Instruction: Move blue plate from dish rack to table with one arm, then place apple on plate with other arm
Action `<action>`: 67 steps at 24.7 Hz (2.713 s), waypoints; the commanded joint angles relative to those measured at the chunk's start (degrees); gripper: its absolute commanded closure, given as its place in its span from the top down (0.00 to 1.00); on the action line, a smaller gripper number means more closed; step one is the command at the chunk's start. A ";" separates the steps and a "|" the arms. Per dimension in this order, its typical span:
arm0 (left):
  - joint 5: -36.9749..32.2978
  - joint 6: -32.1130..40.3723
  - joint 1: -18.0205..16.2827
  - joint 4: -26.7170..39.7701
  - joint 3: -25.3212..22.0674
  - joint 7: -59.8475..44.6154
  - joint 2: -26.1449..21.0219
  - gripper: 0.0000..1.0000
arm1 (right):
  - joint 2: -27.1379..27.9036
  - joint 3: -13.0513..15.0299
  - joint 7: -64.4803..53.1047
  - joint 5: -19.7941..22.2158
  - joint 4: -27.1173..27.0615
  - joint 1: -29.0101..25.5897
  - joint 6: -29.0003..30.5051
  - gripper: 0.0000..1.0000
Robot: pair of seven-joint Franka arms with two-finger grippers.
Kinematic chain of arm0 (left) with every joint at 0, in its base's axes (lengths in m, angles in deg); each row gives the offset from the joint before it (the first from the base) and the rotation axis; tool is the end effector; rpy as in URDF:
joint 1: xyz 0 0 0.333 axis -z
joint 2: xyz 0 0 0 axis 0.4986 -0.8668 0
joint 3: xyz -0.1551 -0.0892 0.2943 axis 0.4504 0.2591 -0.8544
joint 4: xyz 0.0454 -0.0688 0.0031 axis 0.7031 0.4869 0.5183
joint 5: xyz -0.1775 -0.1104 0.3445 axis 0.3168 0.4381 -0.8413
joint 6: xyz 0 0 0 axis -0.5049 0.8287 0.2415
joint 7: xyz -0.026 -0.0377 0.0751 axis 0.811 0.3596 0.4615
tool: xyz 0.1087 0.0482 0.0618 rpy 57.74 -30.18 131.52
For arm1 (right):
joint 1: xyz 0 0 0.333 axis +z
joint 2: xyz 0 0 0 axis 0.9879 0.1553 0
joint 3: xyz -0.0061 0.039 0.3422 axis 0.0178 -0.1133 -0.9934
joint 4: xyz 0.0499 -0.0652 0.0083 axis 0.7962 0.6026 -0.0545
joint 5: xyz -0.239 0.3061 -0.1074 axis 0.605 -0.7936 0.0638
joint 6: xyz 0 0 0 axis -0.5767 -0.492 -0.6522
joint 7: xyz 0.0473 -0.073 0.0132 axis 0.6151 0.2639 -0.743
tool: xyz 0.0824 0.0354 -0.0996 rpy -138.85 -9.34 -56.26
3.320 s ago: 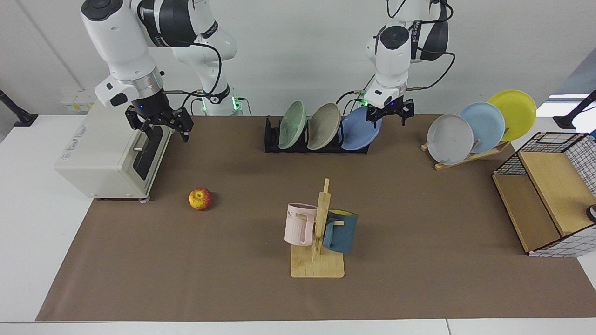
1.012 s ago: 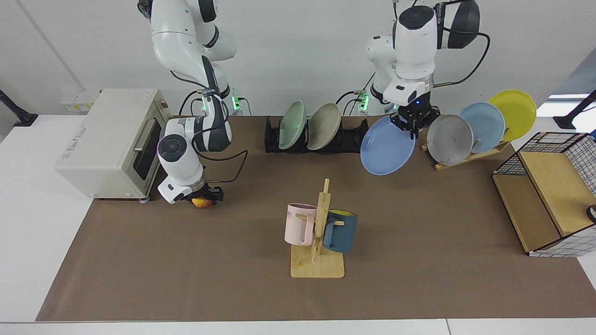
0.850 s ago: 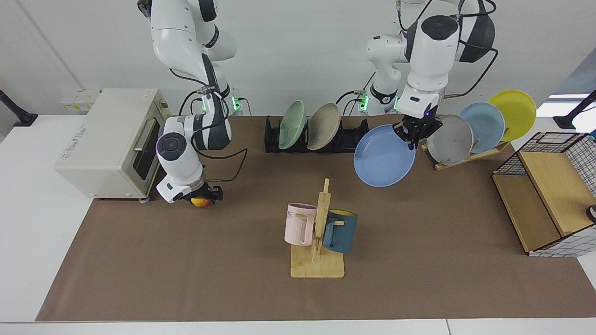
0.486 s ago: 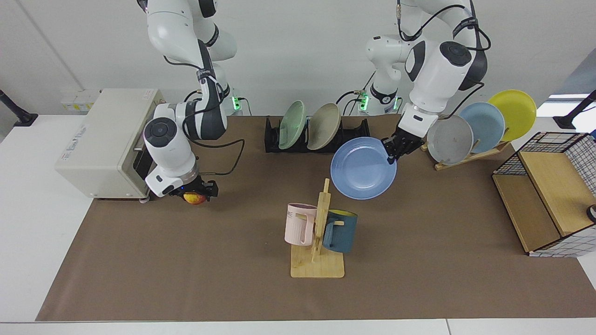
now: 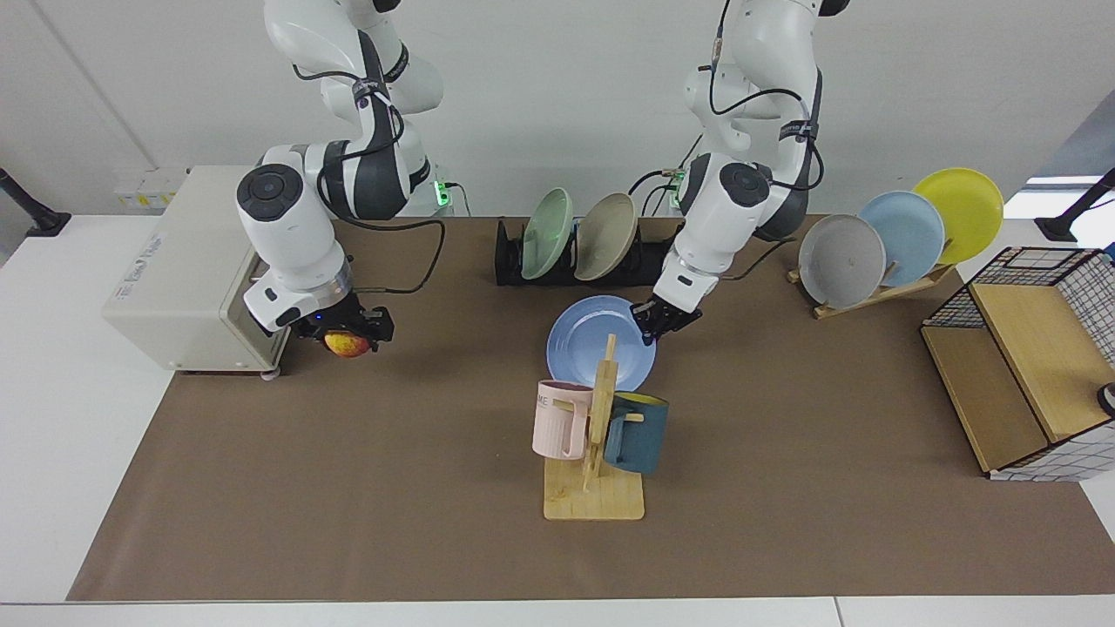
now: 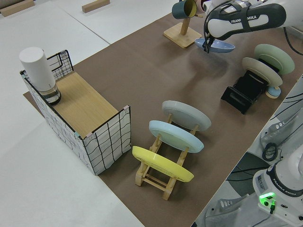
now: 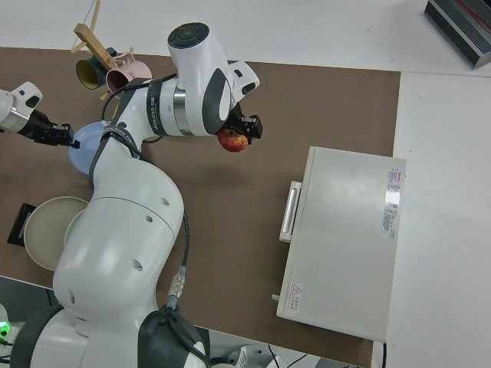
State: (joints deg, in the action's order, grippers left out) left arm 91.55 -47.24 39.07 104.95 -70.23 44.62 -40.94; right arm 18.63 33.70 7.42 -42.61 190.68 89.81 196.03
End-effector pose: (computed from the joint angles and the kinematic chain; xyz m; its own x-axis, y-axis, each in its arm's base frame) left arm 0.5517 -0.2577 0.3692 0.9841 0.1754 0.0268 0.1639 -0.9564 0.2415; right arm 0.6266 0.0381 0.4250 0.9986 -0.0418 -0.0332 -0.0403 -0.9982 0.0445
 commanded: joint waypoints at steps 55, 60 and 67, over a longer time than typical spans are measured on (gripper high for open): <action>-13.05 39.50 -7.67 -14.36 -14.17 27.71 15.78 1.00 | 12.91 -1.14 41.79 -1.33 -4.20 30.80 13.38 0.00; -12.96 38.80 -7.67 -14.09 -14.17 27.10 15.78 1.00 | 15.46 -1.22 42.05 -1.85 -5.61 32.30 13.38 0.00; -12.96 38.71 -7.67 -14.09 -14.17 27.10 15.78 1.00 | 17.92 -1.22 42.05 -5.63 -5.61 34.23 16.88 0.09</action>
State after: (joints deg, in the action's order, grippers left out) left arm 79.51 -8.65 31.73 90.49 -84.67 71.59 -25.72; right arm 34.13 32.20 48.29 -45.96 186.45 122.79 209.69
